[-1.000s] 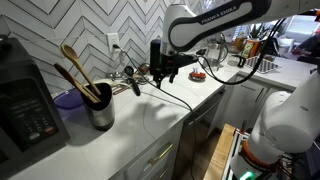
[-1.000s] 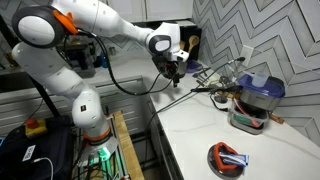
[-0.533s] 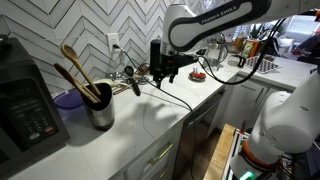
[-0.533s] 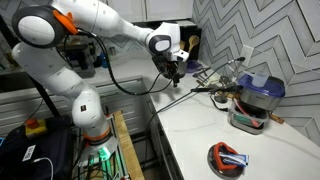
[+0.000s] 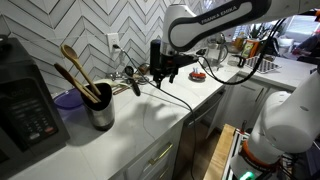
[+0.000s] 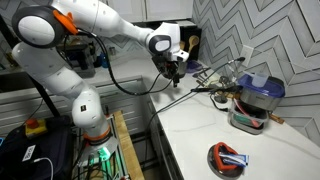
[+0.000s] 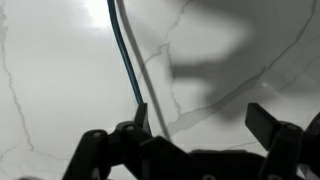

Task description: Put the ladle in the utensil holder

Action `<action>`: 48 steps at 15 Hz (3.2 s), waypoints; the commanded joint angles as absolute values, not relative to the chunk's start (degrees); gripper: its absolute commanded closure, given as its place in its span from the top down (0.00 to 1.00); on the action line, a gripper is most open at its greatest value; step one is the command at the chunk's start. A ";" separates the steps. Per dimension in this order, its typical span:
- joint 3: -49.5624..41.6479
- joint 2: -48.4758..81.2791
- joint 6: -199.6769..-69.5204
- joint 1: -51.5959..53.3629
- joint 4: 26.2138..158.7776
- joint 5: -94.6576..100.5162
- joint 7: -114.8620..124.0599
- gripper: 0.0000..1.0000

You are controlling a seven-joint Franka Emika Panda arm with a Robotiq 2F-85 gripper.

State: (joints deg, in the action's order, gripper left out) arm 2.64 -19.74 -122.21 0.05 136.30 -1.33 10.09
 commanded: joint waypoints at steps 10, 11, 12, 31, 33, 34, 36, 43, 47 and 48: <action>3.64 -13.91 -139.11 -7.28 131.39 12.36 21.76 1.00; 3.69 -11.79 -139.15 -8.78 128.97 15.63 23.59 1.00; 3.33 -9.01 -138.20 -9.50 125.71 18.01 23.69 1.00; -1.98 20.05 -142.56 -4.08 97.68 4.91 12.45 1.00; -1.34 24.10 -143.58 -4.57 93.63 2.52 10.05 1.00; -0.90 25.78 -142.46 -4.91 91.65 1.15 8.46 1.00; -0.28 29.14 -140.04 -5.35 87.39 -0.96 5.42 1.00; 1.12 36.76 -139.17 -5.45 79.66 -3.11 -1.74 0.65; 2.48 37.90 -138.61 -5.46 78.15 -4.13 -4.04 0.61; 2.73 38.33 -138.26 -5.53 77.81 -4.38 -4.35 0.62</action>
